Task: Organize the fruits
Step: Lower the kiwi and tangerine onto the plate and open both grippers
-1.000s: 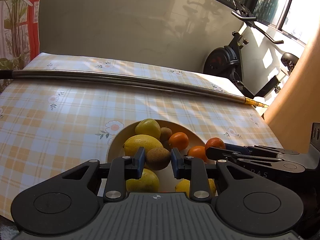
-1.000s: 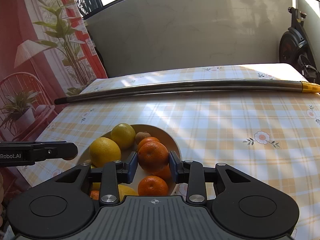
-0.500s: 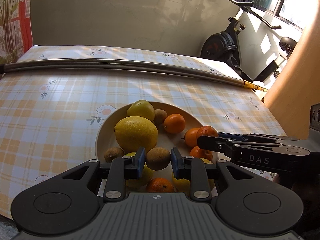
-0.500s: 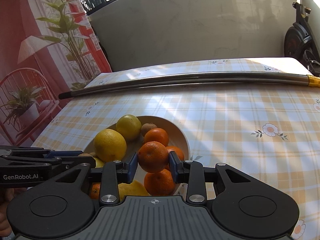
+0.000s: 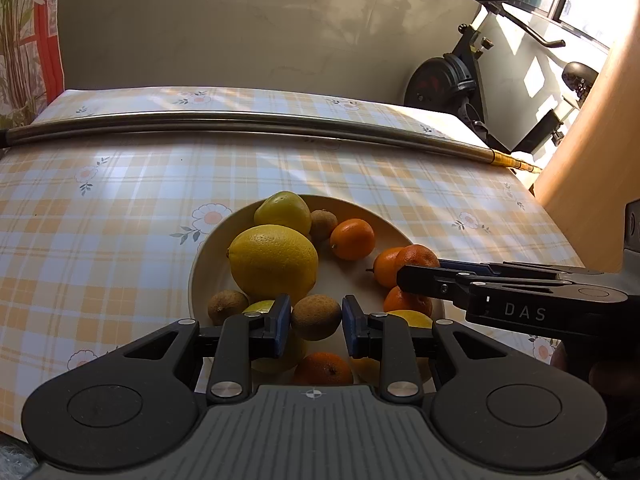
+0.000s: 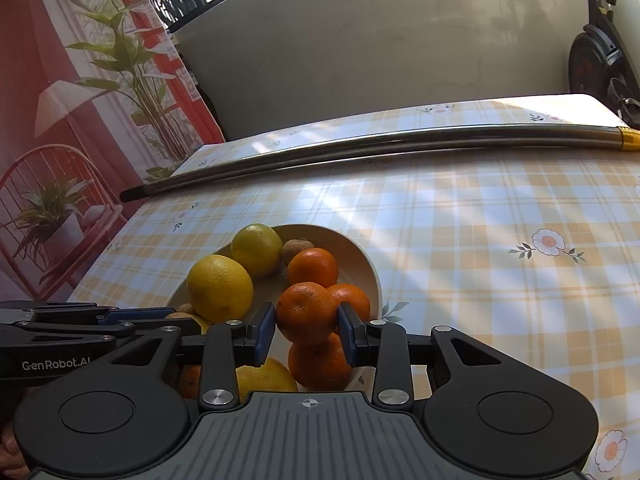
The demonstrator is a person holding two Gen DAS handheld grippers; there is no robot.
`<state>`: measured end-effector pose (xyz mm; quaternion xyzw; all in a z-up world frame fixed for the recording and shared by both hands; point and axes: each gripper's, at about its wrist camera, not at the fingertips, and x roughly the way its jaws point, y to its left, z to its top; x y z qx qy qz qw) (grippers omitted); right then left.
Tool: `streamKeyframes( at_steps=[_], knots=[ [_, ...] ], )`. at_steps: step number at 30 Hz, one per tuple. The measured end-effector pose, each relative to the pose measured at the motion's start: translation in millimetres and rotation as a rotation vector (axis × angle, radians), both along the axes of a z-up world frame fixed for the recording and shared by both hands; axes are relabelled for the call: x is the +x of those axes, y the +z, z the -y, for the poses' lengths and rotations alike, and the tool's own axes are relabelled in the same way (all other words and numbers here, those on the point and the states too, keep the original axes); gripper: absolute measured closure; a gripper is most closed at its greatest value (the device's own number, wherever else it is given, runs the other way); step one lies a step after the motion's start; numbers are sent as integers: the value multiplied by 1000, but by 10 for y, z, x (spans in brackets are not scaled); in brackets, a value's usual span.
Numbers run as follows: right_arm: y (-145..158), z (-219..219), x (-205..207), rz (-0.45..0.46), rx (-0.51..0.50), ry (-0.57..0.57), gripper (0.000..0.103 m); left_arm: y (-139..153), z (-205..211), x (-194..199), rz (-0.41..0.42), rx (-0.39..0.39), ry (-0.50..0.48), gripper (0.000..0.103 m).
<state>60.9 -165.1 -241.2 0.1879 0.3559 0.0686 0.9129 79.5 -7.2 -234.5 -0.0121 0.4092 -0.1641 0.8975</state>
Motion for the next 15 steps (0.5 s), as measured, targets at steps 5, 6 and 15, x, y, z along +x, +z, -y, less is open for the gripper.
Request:
streamKeyframes(
  at_steps=[5,6,15],
  knots=[
    [-5,3,-10,-1,2,2,71,-4,8,-1,3,5,-1,74],
    [-4,2,-10,-1,1,2,71,-5,10,-3,4,5,0,74],
    [-8,-3,-8,-2,2,5,71,-10,22,-5,9,10,0,74]
  ],
)
